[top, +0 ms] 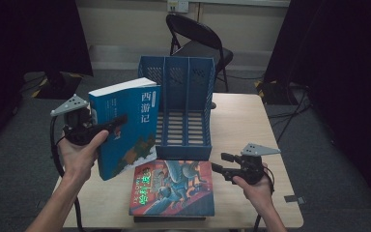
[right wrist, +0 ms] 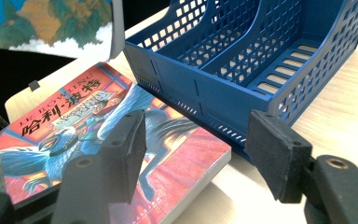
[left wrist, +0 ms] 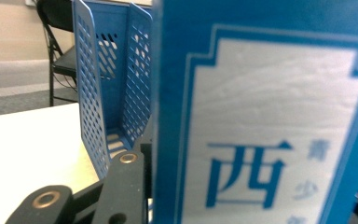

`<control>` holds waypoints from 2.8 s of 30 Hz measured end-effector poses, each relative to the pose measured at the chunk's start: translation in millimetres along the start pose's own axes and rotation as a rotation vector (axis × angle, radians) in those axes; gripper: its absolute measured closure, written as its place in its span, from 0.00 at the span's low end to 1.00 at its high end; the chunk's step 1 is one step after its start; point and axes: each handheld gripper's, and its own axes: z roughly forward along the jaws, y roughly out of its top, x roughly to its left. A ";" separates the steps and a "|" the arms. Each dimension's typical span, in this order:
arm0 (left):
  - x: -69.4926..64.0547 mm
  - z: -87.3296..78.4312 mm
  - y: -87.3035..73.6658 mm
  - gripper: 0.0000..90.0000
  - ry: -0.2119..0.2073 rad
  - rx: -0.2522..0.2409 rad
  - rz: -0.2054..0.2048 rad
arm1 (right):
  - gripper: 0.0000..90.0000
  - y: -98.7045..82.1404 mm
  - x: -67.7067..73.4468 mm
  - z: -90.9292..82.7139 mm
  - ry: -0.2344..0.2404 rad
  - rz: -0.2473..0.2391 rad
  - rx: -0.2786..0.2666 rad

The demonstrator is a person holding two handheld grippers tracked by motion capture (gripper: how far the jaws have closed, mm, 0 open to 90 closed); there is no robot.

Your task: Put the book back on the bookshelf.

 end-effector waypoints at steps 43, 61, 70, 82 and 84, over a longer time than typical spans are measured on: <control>10.4 105.0 29.5 0.69 0.319 0.006 -0.095 | 0.44 -10.8 -3.5 4.3 0.013 0.013 0.022; 15.2 133.6 45.0 0.69 0.397 -0.056 -0.052 | 0.43 -15.2 -4.2 7.3 0.024 -0.002 0.043; 17.3 159.6 22.3 0.69 0.401 -0.031 -0.091 | 0.43 -16.7 -4.0 8.4 0.033 -0.008 0.051; 22.6 174.1 0.8 0.68 0.394 -0.050 -0.083 | 0.43 -20.5 -6.2 12.4 0.037 -0.003 0.071; 20.2 176.0 -0.8 0.69 0.404 -0.047 -0.046 | 0.43 -20.3 -5.6 12.7 0.041 -0.005 0.074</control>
